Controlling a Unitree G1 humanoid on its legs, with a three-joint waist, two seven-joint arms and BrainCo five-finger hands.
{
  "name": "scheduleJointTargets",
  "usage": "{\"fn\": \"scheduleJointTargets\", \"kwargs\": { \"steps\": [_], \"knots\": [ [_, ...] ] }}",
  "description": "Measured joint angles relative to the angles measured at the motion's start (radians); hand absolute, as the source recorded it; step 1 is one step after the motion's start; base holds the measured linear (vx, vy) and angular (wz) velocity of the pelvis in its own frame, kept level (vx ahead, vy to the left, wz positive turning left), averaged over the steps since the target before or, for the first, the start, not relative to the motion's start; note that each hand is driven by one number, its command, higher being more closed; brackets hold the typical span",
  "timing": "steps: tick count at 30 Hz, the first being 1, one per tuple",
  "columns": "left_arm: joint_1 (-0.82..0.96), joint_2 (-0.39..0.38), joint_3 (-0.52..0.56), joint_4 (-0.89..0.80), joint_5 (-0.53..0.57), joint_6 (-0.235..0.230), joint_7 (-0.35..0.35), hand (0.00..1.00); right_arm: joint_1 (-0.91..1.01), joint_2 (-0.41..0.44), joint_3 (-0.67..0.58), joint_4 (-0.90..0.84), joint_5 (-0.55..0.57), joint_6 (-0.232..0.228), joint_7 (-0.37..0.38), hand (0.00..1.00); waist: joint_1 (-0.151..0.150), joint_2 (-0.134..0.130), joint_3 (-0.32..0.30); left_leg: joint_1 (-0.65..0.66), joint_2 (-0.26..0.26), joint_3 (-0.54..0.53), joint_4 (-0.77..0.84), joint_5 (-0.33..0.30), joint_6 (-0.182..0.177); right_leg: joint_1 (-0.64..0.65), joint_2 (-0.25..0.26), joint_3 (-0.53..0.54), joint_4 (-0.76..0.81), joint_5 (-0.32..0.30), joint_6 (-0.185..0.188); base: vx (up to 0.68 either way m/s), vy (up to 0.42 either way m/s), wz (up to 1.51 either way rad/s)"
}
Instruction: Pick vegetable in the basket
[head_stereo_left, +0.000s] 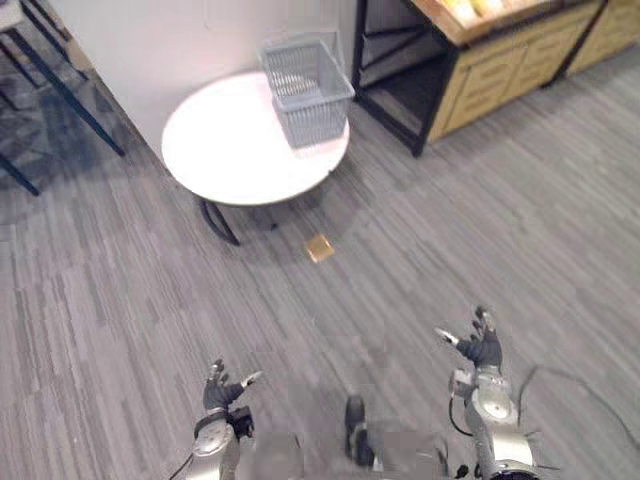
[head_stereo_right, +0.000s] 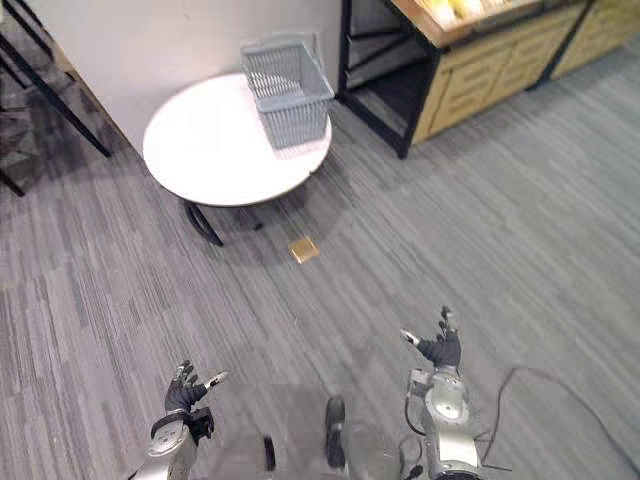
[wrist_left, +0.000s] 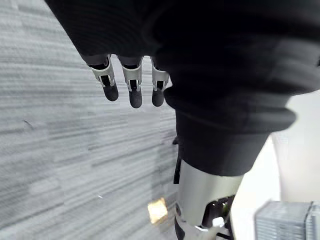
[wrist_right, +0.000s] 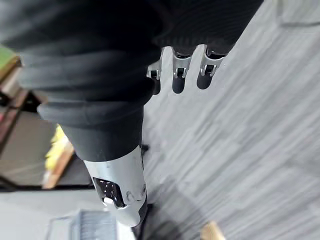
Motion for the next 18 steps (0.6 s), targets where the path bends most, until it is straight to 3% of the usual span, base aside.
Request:
{"fn": "scheduleJointTargets", "kwargs": {
  "steps": [1,3,4,5,6,7,8,9,10,11,12,13,14,15,16,18],
  "knots": [
    [0.008,-0.003,0.001,0.0,0.002,0.001,0.0,0.0,0.001,0.0,0.002,0.0,0.0,0.001,-0.001,0.0,0.008,-0.001,-0.001,-0.007,-0.02,-0.006,-0.1,0.007,-0.008,0.019,-0.003,0.007,0.0,-0.018,0.003,0.58,0.09,-0.15],
    [0.027,-0.012,0.004,-0.003,0.012,0.002,0.005,0.0,-0.004,-0.004,0.02,-0.017,0.0,0.001,-0.007,0.0,0.027,0.002,-0.006,-0.014,-0.071,-0.034,-0.402,0.07,-0.064,0.071,-0.022,0.037,0.021,-0.099,0.027,0.63,0.164,-0.31],
    [0.029,-0.013,0.007,-0.004,0.012,0.003,0.005,0.0,-0.005,-0.006,0.021,-0.024,-0.001,0.001,-0.008,0.0,0.034,-0.001,-0.006,-0.017,-0.076,-0.033,-0.439,0.084,-0.069,0.084,-0.034,0.045,0.031,-0.123,0.039,0.66,0.215,-0.45],
    [0.03,-0.01,0.005,-0.004,0.012,0.003,0.006,0.0,-0.011,-0.002,0.037,-0.025,-0.004,0.002,-0.009,0.0,0.046,-0.025,-0.014,-0.01,-0.096,-0.018,-0.434,0.171,-0.044,0.107,-0.068,0.068,0.05,-0.171,0.068,0.73,0.243,-0.41],
    [0.037,-0.013,0.004,-0.009,0.012,0.003,0.005,0.0,-0.014,0.001,0.045,-0.028,-0.012,0.002,-0.009,0.0,0.059,-0.045,-0.031,-0.001,-0.123,-0.003,-0.403,0.259,0.058,0.119,-0.112,0.078,0.077,-0.2,0.118,0.77,0.259,-0.4],
    [0.033,-0.012,0.002,-0.013,0.012,0.002,0.005,0.0,-0.019,0.005,0.048,-0.027,-0.017,0.003,-0.009,0.0,0.062,-0.057,-0.035,-0.01,-0.131,0.011,-0.358,0.237,0.104,0.118,-0.132,0.088,0.104,-0.21,0.136,0.94,0.316,-0.25],
    [0.028,-0.011,0.002,-0.016,0.013,0.002,0.005,0.0,-0.029,0.009,0.06,-0.029,-0.03,0.004,-0.007,0.0,0.064,-0.077,-0.04,-0.011,-0.144,0.028,-0.263,0.157,0.121,0.101,-0.172,0.104,0.204,-0.215,0.149,0.62,0.212,-0.17],
    [0.028,-0.008,0.001,-0.015,0.016,0.002,0.005,0.0,-0.036,0.012,0.067,-0.029,-0.041,0.004,-0.006,0.0,0.063,-0.084,-0.044,0.0,-0.157,0.03,-0.239,0.122,0.125,0.084,-0.188,0.114,0.28,-0.21,0.156,0.87,0.313,-0.13],
    [0.025,0.005,-0.006,-0.007,0.025,0.002,0.004,0.0,-0.057,0.022,0.075,-0.028,-0.059,0.004,-0.003,0.0,0.059,-0.093,-0.045,0.058,-0.188,0.034,-0.243,0.071,0.134,0.019,-0.22,0.116,0.495,-0.169,0.207,0.67,0.252,-0.09],
    [0.025,0.019,-0.008,-0.001,0.03,0.003,0.005,0.0,-0.078,0.021,0.096,-0.025,-0.082,0.004,-0.001,0.0,0.052,-0.093,-0.045,0.134,-0.207,0.033,-0.269,0.023,0.136,-0.067,-0.26,0.11,0.737,-0.092,0.214,0.79,0.287,-0.11],
    [0.024,0.028,-0.009,0.004,0.03,0.003,0.006,0.0,-0.088,0.02,0.111,-0.023,-0.09,0.004,-0.001,0.0,0.047,-0.093,-0.045,0.174,-0.215,0.033,-0.279,0.006,0.138,-0.105,-0.277,0.097,0.834,-0.093,0.201,0.48,0.153,-0.13],
    [0.028,0.042,-0.014,0.004,0.03,0.003,0.009,0.0,-0.104,0.019,0.143,-0.023,-0.106,0.004,0.0,0.0,0.039,-0.089,-0.044,0.26,-0.219,0.029,-0.309,-0.025,0.134,-0.168,-0.3,0.058,0.96,-0.121,0.149,0.53,0.111,-0.17],
    [0.034,0.059,-0.015,0.005,0.03,0.002,0.012,0.0,-0.12,0.021,0.179,-0.025,-0.122,0.001,0.0,0.0,0.033,-0.087,-0.043,0.341,-0.216,0.019,-0.351,-0.055,0.136,-0.231,-0.299,0.027,1.012,-0.148,0.103,0.5,0.082,-0.13],
    [0.036,0.068,-0.016,0.006,0.03,0.002,0.011,0.0,-0.125,0.022,0.195,-0.026,-0.129,-0.001,0.0,0.0,0.03,-0.086,-0.042,0.376,-0.215,0.012,-0.373,-0.065,0.135,-0.263,-0.295,0.016,1.013,-0.157,0.09,0.58,0.059,0.08],
    [0.036,0.086,-0.017,0.013,0.03,0.001,0.011,0.0,-0.137,0.021,0.218,-0.026,-0.156,-0.003,0.0,0.0,0.008,-0.081,-0.039,0.437,-0.209,-0.005,-0.413,-0.074,0.123,-0.33,-0.278,-0.009,0.97,-0.164,0.088,0.46,-0.012,0.32],
    [0.03,0.104,-0.026,0.028,0.03,0.001,0.011,0.0,-0.156,0.013,0.226,-0.028,-0.202,-0.003,-0.001,0.0,-0.007,-0.082,-0.039,0.507,-0.194,-0.028,-0.454,-0.082,0.095,-0.415,-0.241,-0.042,0.816,-0.166,0.094,0.47,-0.035,0.44]
  ]
}}
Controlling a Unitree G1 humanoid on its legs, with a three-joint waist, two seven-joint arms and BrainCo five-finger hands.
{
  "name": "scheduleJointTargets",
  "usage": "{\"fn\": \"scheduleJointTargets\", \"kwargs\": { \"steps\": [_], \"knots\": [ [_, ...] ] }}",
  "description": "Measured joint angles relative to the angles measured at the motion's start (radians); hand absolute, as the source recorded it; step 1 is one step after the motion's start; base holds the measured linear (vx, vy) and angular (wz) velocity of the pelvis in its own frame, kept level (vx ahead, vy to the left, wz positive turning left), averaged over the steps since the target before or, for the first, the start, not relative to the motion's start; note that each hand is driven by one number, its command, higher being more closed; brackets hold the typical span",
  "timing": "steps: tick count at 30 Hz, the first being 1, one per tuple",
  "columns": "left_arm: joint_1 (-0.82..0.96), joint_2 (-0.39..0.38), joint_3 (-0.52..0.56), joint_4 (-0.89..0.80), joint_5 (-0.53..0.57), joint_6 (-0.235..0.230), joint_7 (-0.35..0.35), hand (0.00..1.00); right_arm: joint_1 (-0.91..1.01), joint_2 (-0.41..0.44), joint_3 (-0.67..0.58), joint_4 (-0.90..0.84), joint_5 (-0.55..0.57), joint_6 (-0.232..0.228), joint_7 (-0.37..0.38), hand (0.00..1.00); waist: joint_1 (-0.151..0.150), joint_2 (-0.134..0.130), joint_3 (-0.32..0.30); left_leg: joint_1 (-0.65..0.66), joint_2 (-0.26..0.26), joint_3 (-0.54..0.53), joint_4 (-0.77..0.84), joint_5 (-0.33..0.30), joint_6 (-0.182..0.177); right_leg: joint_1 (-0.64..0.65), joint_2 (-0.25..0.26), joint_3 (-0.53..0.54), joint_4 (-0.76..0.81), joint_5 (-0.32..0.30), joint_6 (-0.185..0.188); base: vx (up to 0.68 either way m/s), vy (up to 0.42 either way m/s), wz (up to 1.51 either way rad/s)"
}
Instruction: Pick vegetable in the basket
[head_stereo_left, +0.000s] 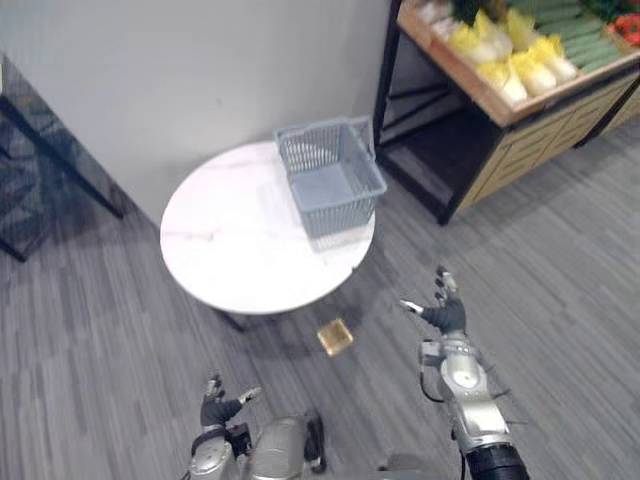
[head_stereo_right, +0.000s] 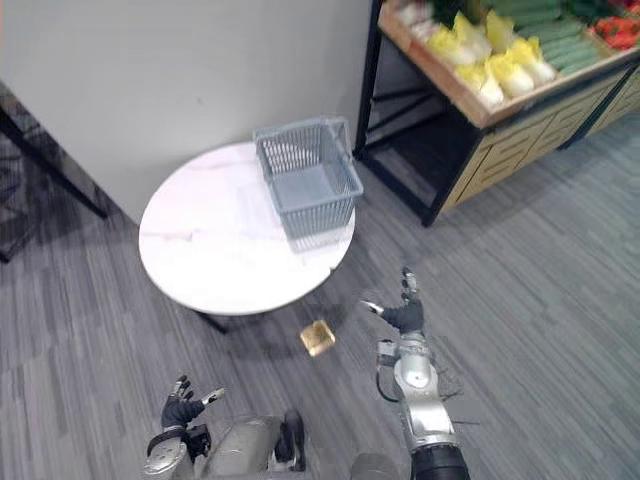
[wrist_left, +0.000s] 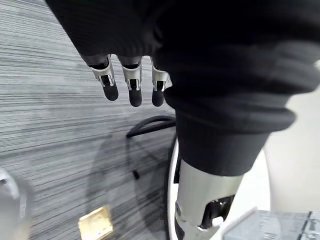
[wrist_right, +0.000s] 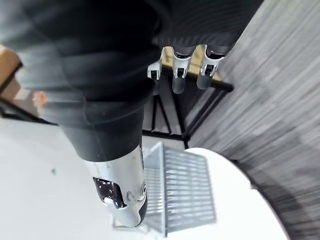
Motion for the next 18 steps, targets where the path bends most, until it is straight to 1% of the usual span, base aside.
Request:
{"fn": "scheduleJointTargets", "kwargs": {
  "steps": [1,2,3,4,5,6,7,8,9,10,11,12,13,14,15,16,17,18],
  "knots": [
    [-0.01,0.01,-0.013,0.024,0.001,0.0,-0.001,0.0,-0.017,-0.02,0.007,-0.001,-0.031,0.001,-0.001,0.0,-0.009,0.0,0.0,0.041,0.007,-0.018,-0.02,-0.003,-0.006,-0.035,0.027,-0.01,-0.161,0.025,0.014,0.5,-0.057,0.59],
    [-0.02,0.012,-0.029,0.048,0.004,0.001,-0.001,0.0,-0.043,-0.052,0.022,-0.003,-0.07,0.001,-0.004,0.0,-0.017,0.0,0.0,0.074,0.008,-0.044,-0.036,-0.006,-0.013,-0.05,0.057,0.004,-0.362,0.102,0.023,0.52,-0.074,0.64],
    [-0.02,0.015,-0.036,0.057,0.011,-0.001,-0.001,0.0,-0.056,-0.071,0.033,-0.007,-0.094,0.002,-0.008,0.0,-0.021,-0.003,-0.002,0.087,0.004,-0.061,-0.035,-0.013,-0.024,-0.044,0.071,0.021,-0.471,0.165,0.022,0.54,-0.111,0.6],
    [-0.015,0.024,-0.057,0.066,0.022,-0.001,-0.002,0.0,-0.068,-0.102,0.049,-0.025,-0.118,0.003,-0.009,0.0,-0.025,-0.024,-0.013,0.102,-0.009,-0.096,-0.028,-0.03,-0.054,-0.037,0.086,0.055,-0.599,0.284,0.008,0.56,-0.182,0.81],
    [-0.018,0.017,-0.072,0.101,0.033,-0.001,-0.005,0.0,-0.072,-0.144,0.059,-0.053,-0.153,0.001,-0.016,0.0,-0.037,-0.01,-0.013,0.132,-0.013,-0.164,-0.007,-0.059,-0.096,-0.017,0.086,0.08,-0.6,0.419,-0.047,0.72,-0.234,0.95],
    [-0.022,0.001,-0.073,0.118,0.044,-0.004,-0.007,0.0,-0.095,-0.188,0.066,-0.065,-0.201,0.004,-0.022,0.0,-0.039,0.042,-0.021,0.11,0.032,-0.218,0.023,-0.039,-0.122,-0.01,0.1,0.041,-0.572,0.391,-0.054,0.5,-0.176,0.87],
    [-0.024,0.002,-0.073,0.119,0.047,-0.005,-0.007,0.0,-0.099,-0.196,0.066,-0.072,-0.208,0.004,-0.022,0.0,-0.04,0.045,-0.023,0.102,0.034,-0.228,0.039,-0.034,-0.124,-0.007,0.098,0.032,-0.573,0.378,-0.057,0.46,-0.158,0.65],
    [-0.032,0.002,-0.073,0.123,0.057,-0.009,-0.006,0.0,-0.122,-0.226,0.065,-0.081,-0.239,0.004,-0.025,0.0,-0.041,0.061,-0.017,0.065,0.046,-0.253,0.11,-0.018,-0.136,0.011,0.101,-0.003,-0.58,0.35,-0.066,0.35,-0.162,0.73],
    [-0.046,0.001,-0.072,0.134,0.069,-0.009,-0.007,0.0,-0.14,-0.257,0.07,-0.075,-0.266,0.008,-0.026,0.0,-0.04,0.07,-0.008,0.008,0.062,-0.26,0.25,0.025,-0.144,0.069,0.107,-0.032,-0.621,0.338,-0.075,0.43,-0.195,0.76],
    [-0.049,-0.001,-0.073,0.138,0.071,-0.009,-0.007,0.0,-0.145,-0.265,0.079,-0.073,-0.272,0.012,-0.026,0.0,-0.034,0.068,-0.006,-0.023,0.076,-0.259,0.326,0.036,-0.139,0.108,0.109,-0.036,-0.651,0.338,-0.077,0.37,-0.167,0.54],
    [-0.04,0.0,-0.076,0.14,0.077,-0.011,-0.008,0.0,-0.163,-0.272,0.099,-0.074,-0.28,0.011,-0.026,0.0,-0.013,0.062,-0.001,-0.05,0.098,-0.224,0.418,0.011,-0.117,0.184,0.118,-0.036,-0.704,0.338,-0.078,0.31,-0.121,0.13],
    [-0.029,0.002,-0.083,0.142,0.078,-0.012,-0.008,0.0,-0.193,-0.277,0.117,-0.075,-0.284,0.008,-0.026,0.0,-0.007,0.055,0.002,-0.082,0.103,-0.208,0.441,-0.002,-0.096,0.237,0.12,-0.034,-0.737,0.33,-0.085,0.28,-0.103,-0.01],
    [-0.024,0.003,-0.091,0.141,0.078,-0.012,-0.009,0.0,-0.21,-0.278,0.126,-0.075,-0.288,0.004,-0.026,0.0,-0.003,0.052,0.001,-0.105,0.101,-0.207,0.43,-0.004,-0.093,0.25,0.12,-0.033,-0.749,0.322,-0.085,0.21,-0.066,-0.12],
    [-0.018,0.003,-0.096,0.139,0.077,-0.013,-0.014,0.0,-0.24,-0.289,0.147,-0.074,-0.29,-0.001,-0.026,0.0,0.009,0.055,0.001,-0.146,0.101,-0.213,0.377,-0.003,-0.093,0.258,0.122,-0.027,-0.756,0.308,-0.092,0.18,-0.022,-0.24],
    [-0.016,0.01,-0.096,0.139,0.078,-0.013,-0.021,0.0,-0.261,-0.3,0.172,-0.067,-0.29,-0.001,-0.023,0.0,0.017,0.057,0.0,-0.184,0.098,-0.221,0.292,-0.002,-0.095,0.258,0.128,-0.012,-0.765,0.307,-0.091,0.15,-0.002,-0.3],
    [-0.01,0.015,-0.096,0.14,0.078,-0.013,-0.025,0.0,-0.271,-0.305,0.188,-0.057,-0.29,-0.001,-0.022,0.0,0.019,0.058,0.001,-0.195,0.097,-0.223,0.246,0.004,-0.1,0.258,0.131,-0.006,-0.768,0.307,-0.089,0.13,0.048,-0.32],
    [0.002,0.021,-0.096,0.14,0.078,-0.011,-0.027,0.0,-0.276,-0.317,0.212,-0.04,-0.294,-0.001,-0.017,0.0,0.019,0.065,0.003,-0.201,0.099,-0.233,0.131,0.045,-0.131,0.263,0.138,-0.005,-0.764,0.308,-0.066,0.09,0.063,-0.14],
    [0.009,0.019,-0.096,0.14,0.078,-0.011,-0.028,0.0,-0.276,-0.325,0.22,-0.031,-0.3,-0.001,-0.016,0.0,0.016,0.076,0.002,-0.2,0.1,-0.241,0.084,0.089,-0.136,0.267,0.146,-0.006,-0.762,0.304,-0.06,0.11,0.135,-0.24]
  ]
}}
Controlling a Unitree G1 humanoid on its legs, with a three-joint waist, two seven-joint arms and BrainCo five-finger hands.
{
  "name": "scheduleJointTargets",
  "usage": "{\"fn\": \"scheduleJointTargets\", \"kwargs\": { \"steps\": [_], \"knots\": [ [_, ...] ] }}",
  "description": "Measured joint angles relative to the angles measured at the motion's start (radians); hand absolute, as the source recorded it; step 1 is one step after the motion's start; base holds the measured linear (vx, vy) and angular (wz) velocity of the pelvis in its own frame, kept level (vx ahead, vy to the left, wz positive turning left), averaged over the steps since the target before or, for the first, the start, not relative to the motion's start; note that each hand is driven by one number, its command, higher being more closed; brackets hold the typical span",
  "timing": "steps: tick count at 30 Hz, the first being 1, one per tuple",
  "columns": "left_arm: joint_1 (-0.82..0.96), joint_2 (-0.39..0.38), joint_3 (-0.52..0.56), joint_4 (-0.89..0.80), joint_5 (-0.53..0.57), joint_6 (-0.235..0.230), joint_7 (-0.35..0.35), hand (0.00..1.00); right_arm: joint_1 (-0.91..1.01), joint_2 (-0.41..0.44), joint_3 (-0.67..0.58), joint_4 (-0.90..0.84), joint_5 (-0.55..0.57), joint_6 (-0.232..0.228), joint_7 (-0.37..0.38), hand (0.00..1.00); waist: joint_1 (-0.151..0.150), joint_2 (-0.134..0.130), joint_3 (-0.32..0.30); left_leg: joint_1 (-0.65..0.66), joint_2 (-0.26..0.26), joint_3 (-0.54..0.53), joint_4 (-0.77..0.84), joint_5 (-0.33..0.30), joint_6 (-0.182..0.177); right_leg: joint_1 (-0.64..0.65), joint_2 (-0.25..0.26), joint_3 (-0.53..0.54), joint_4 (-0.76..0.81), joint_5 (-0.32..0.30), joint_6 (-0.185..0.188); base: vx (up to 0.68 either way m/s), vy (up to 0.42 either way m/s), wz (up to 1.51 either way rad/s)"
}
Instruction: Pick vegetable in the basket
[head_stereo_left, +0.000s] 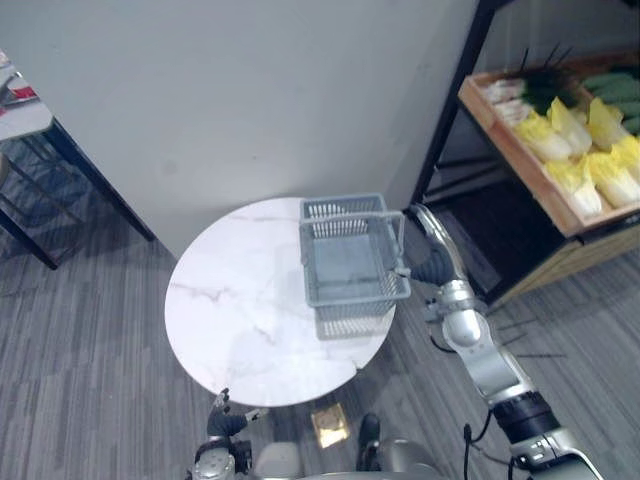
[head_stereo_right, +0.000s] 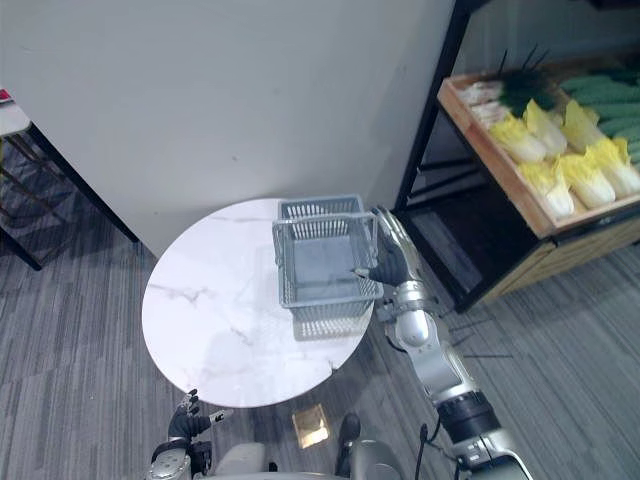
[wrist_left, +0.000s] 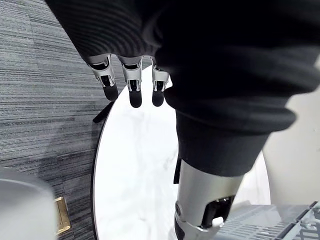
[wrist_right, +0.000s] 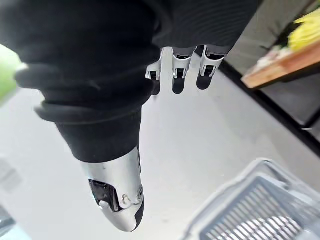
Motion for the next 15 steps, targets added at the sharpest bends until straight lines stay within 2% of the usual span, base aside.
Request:
{"fn": "scheduleJointTargets", "kwargs": {
  "steps": [1,3,6,7,8,11,15],
  "knots": [
    [0.005,0.001,0.0,0.005,0.0,0.002,-0.001,0.0,0.001,-0.013,0.013,0.028,-0.007,0.001,0.005,0.0,0.006,0.004,0.005,0.009,0.0,-0.001,-0.034,0.068,-0.015,0.0,0.009,0.023,0.006,-0.008,0.014,0.12,0.14,-0.25],
    [0.008,0.009,0.0,0.013,0.0,0.001,-0.001,0.0,-0.017,-0.022,0.043,0.07,-0.01,0.001,0.02,0.0,0.008,-0.012,0.004,0.025,-0.022,0.005,-0.088,0.082,-0.003,-0.002,-0.015,0.033,-0.006,0.0,0.039,0.1,0.131,-0.15],
    [-0.002,0.014,0.0,0.027,0.008,-0.001,-0.001,0.0,-0.14,-0.038,0.118,0.193,-0.022,0.001,0.03,0.0,0.007,-0.01,0.009,0.035,-0.059,0.035,-0.165,0.118,0.021,-0.02,-0.048,0.063,-0.039,0.022,0.067,0.05,0.136,-0.16],
    [-0.008,0.025,0.001,0.027,0.018,-0.003,-0.001,0.0,-0.203,-0.046,0.145,0.24,-0.029,0.001,0.036,0.0,0.012,-0.008,0.018,0.035,-0.067,0.043,-0.19,0.127,0.031,-0.027,-0.049,0.072,-0.057,0.038,0.068,0.02,0.095,-0.22],
    [-0.02,0.039,0.002,0.028,0.02,-0.004,0.0,0.0,-0.269,-0.054,0.17,0.286,-0.03,0.002,0.039,0.0,0.031,-0.008,0.025,0.031,-0.072,0.055,-0.207,0.139,0.034,-0.039,-0.051,0.084,-0.074,0.053,0.071,0.02,0.085,-0.18],
    [-0.056,0.071,0.009,0.027,0.019,-0.023,0.004,0.0,-0.416,-0.086,0.213,0.366,-0.041,0.002,0.038,0.0,0.053,-0.007,0.066,0.017,-0.081,0.05,-0.241,0.161,0.038,-0.057,-0.062,0.079,-0.094,0.068,0.069,0.0,0.044,0.03],
    [-0.089,0.081,0.027,0.02,0.015,-0.038,0.025,0.0,-0.616,-0.131,0.247,0.494,-0.048,0.004,0.032,0.0,0.06,-0.003,0.14,-0.038,-0.09,0.021,-0.263,0.196,0.039,-0.11,-0.067,0.05,-0.094,0.076,0.068,-0.01,-0.004,0.2]
  ]
}}
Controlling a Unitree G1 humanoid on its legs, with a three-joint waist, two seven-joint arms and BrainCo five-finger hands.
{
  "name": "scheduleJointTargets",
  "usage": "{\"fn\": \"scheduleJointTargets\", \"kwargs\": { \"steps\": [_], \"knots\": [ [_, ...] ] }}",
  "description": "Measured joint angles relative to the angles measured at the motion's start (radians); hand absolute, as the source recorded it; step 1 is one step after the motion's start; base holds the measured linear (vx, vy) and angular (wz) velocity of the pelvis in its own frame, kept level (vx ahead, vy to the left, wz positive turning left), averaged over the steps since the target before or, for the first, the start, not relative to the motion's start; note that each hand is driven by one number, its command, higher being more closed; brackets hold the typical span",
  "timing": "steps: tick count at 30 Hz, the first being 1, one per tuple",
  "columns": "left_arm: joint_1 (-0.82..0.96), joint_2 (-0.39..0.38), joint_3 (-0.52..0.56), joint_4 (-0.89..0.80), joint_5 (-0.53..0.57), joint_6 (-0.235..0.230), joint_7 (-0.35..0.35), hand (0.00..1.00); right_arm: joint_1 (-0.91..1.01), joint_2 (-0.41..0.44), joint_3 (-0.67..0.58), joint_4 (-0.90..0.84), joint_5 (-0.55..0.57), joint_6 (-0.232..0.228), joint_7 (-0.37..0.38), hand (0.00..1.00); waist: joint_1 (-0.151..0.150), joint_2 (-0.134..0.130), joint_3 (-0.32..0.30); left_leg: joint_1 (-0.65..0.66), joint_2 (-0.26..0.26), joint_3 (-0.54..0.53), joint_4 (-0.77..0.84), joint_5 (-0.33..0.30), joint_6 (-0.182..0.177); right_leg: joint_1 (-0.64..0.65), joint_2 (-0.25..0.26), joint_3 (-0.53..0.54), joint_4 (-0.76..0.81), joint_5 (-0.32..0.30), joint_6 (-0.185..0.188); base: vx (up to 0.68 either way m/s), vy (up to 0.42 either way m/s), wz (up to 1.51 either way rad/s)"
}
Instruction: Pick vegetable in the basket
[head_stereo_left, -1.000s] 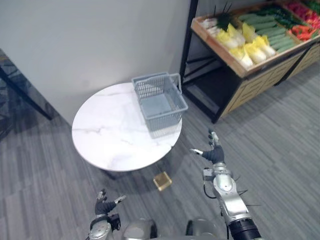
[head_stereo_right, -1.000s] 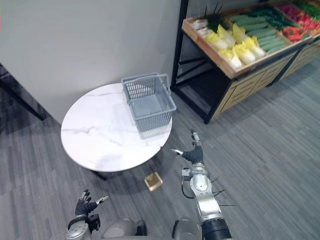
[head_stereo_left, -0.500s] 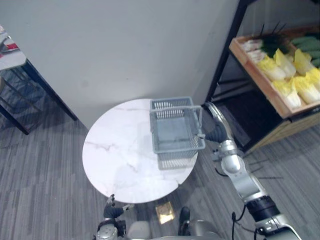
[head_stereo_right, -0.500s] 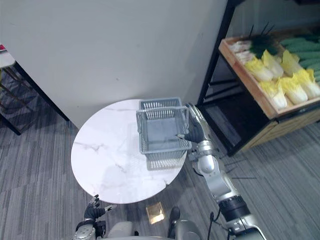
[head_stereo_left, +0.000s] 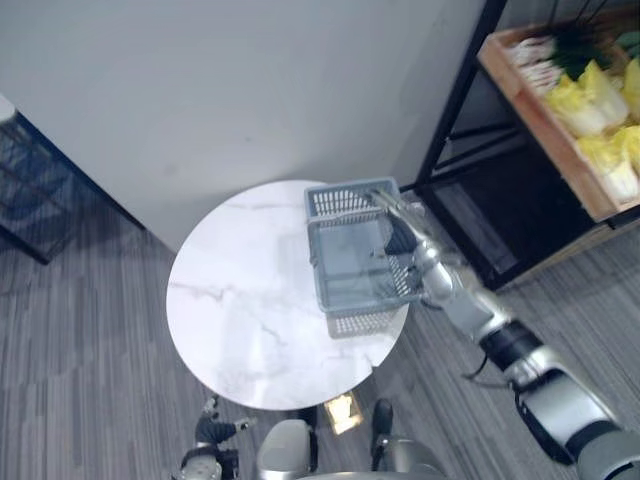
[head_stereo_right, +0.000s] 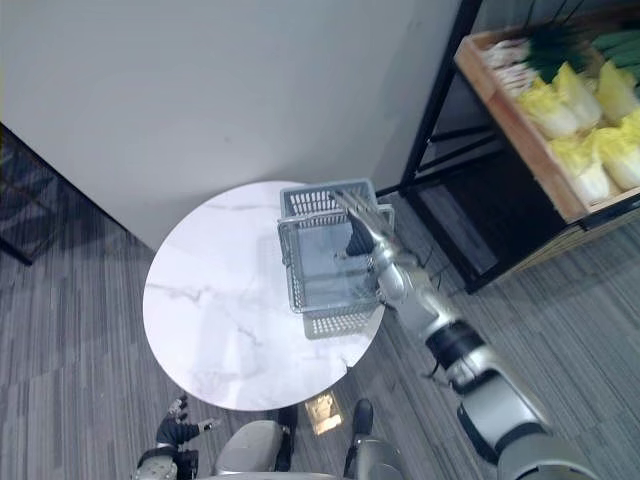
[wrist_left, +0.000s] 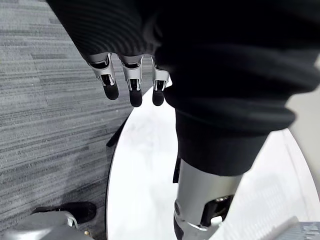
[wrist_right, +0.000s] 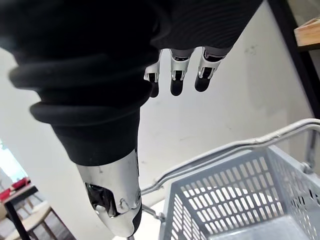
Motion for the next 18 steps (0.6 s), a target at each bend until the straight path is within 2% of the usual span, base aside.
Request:
{"fn": "scheduleJointTargets", "kwargs": {
  "steps": [2,6,7,9,18],
  "knots": [
    [-0.01,0.0,0.003,0.001,-0.02,-0.001,0.005,0.0,-0.029,-0.022,0.004,0.034,0.0,0.004,-0.008,0.0,0.022,0.003,0.014,-0.019,-0.002,-0.004,-0.009,0.01,-0.002,-0.02,0.001,-0.005,0.001,0.0,-0.001,0.0,-0.007,0.12],
    [-0.02,-0.001,0.002,-0.003,-0.055,-0.026,0.023,0.0,-0.12,-0.034,0.013,0.16,0.0,0.007,-0.015,0.0,0.03,0.021,0.06,-0.048,-0.014,-0.033,-0.029,0.031,-0.002,-0.049,0.0,-0.028,0.005,0.0,-0.001,0.01,0.001,0.19],
    [-0.023,-0.002,0.002,-0.003,-0.058,-0.029,0.023,0.0,-0.129,-0.037,0.013,0.18,0.0,0.008,-0.015,1.0,0.037,0.026,0.066,-0.053,-0.015,-0.038,-0.03,0.034,-0.002,-0.052,0.0,-0.032,0.005,0.0,-0.001,-0.01,-0.003,0.12],
    [-0.042,-0.001,0.0,-0.002,-0.068,-0.032,0.025,0.0,-0.134,-0.053,0.017,0.247,0.001,0.012,-0.014,1.0,0.05,0.037,0.086,-0.06,-0.016,-0.052,-0.031,0.038,-0.003,-0.054,-0.001,-0.045,0.006,-0.001,-0.002,-0.02,-0.006,0.18],
    [-0.076,0.004,-0.03,-0.002,-0.076,-0.04,0.026,0.0,-0.16,-0.07,0.034,0.286,0.017,0.014,0.009,1.0,0.051,0.039,0.089,-0.075,-0.014,-0.075,-0.057,0.063,-0.007,-0.091,0.0,-0.054,0.05,-0.017,-0.013,-0.04,-0.011,0.07]
  ]
}}
